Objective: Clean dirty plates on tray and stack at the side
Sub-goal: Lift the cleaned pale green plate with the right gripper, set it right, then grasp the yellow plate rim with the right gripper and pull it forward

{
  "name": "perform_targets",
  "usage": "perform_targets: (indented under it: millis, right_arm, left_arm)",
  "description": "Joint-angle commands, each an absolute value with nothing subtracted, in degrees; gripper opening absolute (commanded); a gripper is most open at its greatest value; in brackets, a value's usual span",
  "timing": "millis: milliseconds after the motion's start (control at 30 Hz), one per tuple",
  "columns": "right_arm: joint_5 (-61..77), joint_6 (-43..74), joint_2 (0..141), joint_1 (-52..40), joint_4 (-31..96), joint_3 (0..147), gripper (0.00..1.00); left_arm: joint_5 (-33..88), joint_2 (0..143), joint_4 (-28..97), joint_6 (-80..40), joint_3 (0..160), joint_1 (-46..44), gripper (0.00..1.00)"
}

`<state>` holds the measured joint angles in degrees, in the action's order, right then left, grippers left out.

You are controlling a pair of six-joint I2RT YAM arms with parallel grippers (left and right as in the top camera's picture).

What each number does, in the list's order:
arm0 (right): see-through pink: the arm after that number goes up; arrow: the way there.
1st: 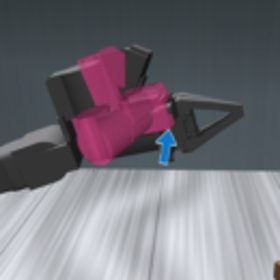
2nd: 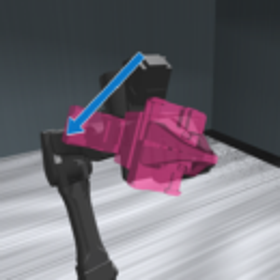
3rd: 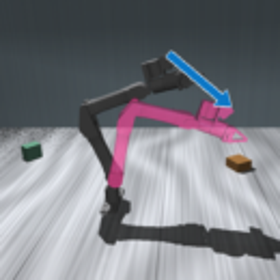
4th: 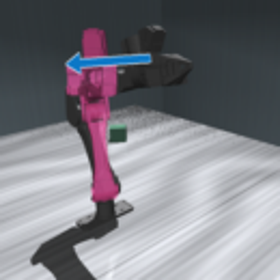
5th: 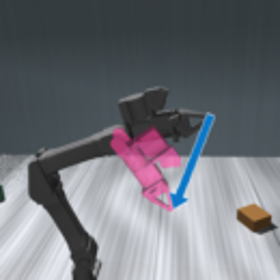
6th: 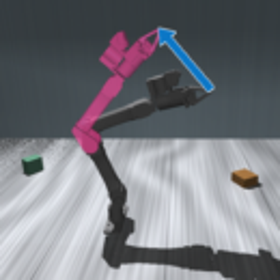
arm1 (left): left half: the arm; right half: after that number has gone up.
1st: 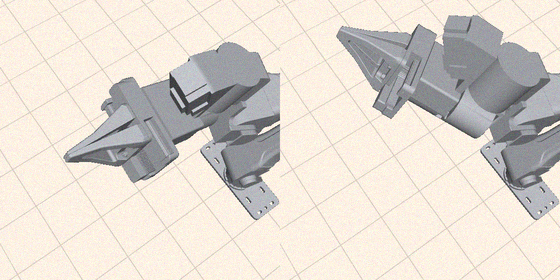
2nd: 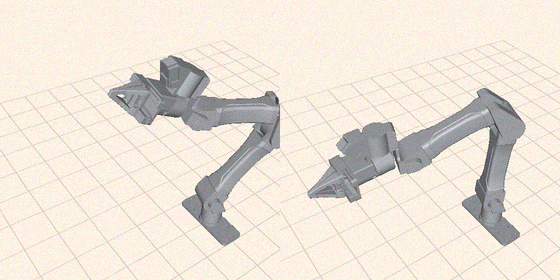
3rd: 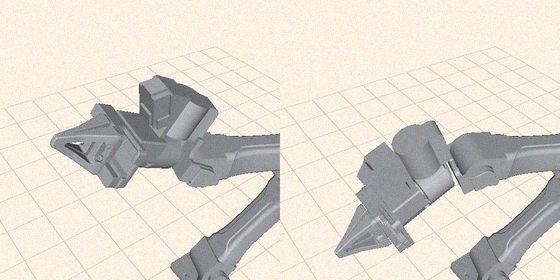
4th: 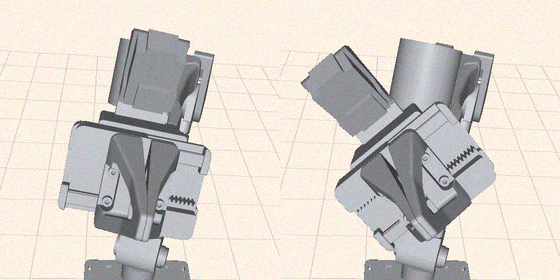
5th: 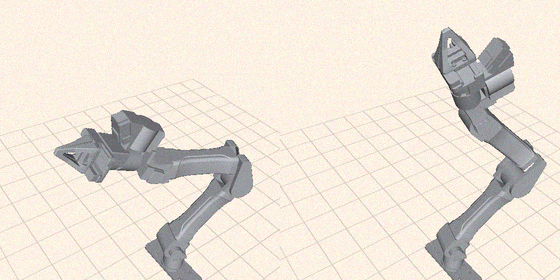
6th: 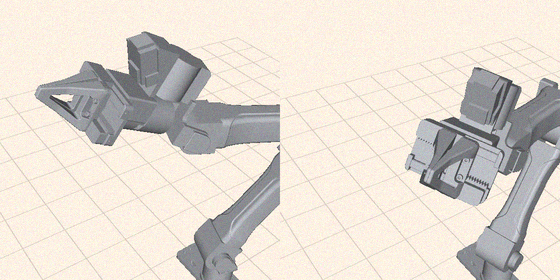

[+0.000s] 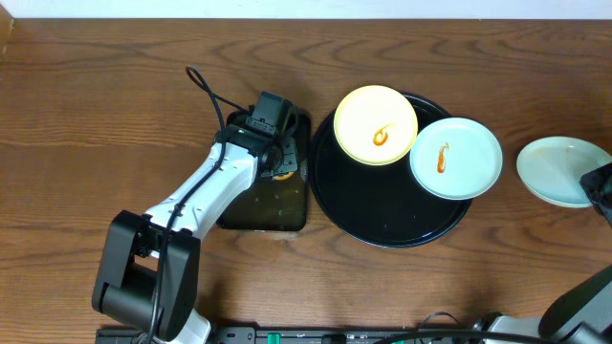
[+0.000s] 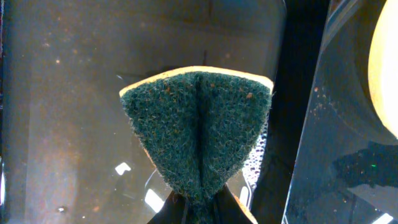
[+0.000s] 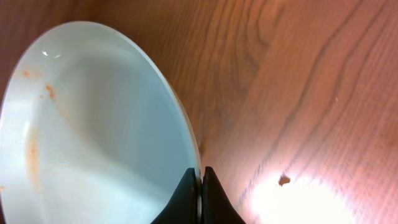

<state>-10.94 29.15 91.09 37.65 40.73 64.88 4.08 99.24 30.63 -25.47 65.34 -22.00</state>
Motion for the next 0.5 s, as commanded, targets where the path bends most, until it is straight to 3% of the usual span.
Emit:
perform_targets:
  millis: [0,300,467]
  right_arm:
    - [-8.91,29.47,95.09,37.91,39.7,65.87,0.01]
    - [-2.66,25.63,100.9,36.93,38.35,65.87,0.01]
    - [-0.97,24.64,100.4,36.77,38.61,65.89,0.17]
  left_arm:
    - [3.33,98.8,30.63,-25.17,65.36,-21.87,0.08]
    - [3.33,98.8,30.61,-25.17,65.36,-21.87,0.08]
    - [3.33,98.8,30.61,-25.17,65.36,-21.87,0.08]
